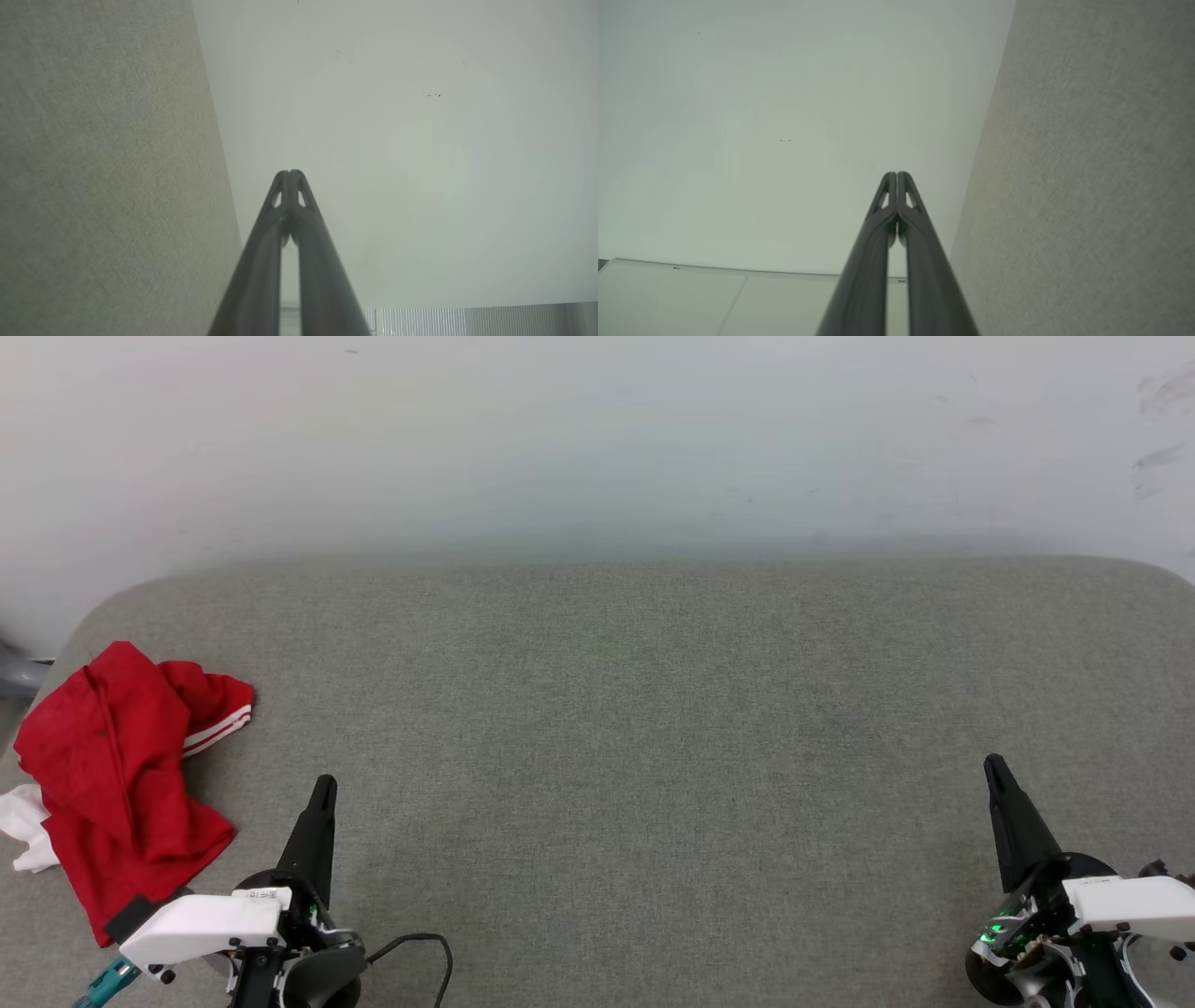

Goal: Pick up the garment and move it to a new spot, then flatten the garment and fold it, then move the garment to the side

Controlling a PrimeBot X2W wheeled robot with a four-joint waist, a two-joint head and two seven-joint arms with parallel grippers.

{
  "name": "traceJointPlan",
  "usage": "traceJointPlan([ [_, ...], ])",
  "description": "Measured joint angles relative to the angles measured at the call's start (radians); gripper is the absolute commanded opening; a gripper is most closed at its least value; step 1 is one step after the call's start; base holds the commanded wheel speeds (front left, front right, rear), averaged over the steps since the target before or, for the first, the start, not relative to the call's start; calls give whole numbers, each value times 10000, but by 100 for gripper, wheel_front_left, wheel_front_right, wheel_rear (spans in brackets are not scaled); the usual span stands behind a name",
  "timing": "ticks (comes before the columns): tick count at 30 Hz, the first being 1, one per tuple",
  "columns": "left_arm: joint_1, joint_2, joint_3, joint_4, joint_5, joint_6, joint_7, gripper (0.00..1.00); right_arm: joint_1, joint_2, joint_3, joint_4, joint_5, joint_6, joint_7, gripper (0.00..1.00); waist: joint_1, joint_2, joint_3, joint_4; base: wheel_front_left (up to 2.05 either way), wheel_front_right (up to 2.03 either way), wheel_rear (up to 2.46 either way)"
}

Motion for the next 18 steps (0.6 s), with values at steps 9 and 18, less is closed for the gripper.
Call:
traceJointPlan([
  [9,0,0,0,0,0,0,0,0,0,0,0,0,0,0,0,0,0,0,0,0,0,0,0],
  [18,0,0,0,0,0,0,0,0,0,0,0,0,0,0,0,0,0,0,0,0,0,0,0],
])
